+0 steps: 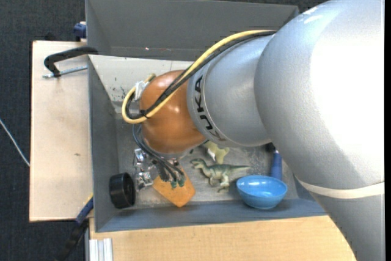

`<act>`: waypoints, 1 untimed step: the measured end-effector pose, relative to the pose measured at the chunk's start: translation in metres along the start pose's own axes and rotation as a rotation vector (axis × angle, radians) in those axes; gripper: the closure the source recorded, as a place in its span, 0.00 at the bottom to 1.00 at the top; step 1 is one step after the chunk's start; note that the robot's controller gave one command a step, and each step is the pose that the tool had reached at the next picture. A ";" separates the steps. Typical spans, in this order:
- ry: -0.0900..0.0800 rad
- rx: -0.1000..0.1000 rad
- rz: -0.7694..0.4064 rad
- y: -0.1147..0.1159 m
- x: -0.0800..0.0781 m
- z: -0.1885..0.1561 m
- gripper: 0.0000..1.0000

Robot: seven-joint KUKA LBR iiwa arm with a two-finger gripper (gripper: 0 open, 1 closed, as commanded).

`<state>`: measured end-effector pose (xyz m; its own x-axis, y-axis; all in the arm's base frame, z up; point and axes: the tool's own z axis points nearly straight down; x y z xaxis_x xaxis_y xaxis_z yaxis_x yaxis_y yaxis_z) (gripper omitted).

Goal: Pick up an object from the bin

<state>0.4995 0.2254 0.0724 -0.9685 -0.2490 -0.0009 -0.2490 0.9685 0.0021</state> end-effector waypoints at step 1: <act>-0.003 0.000 0.001 0.000 0.000 0.001 0.00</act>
Offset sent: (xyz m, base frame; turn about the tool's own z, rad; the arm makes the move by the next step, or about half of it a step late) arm 0.0000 0.0000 0.0000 0.0000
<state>0.4997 0.2252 0.0714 -0.9687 -0.2484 -0.0035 -0.2484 0.9687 0.0025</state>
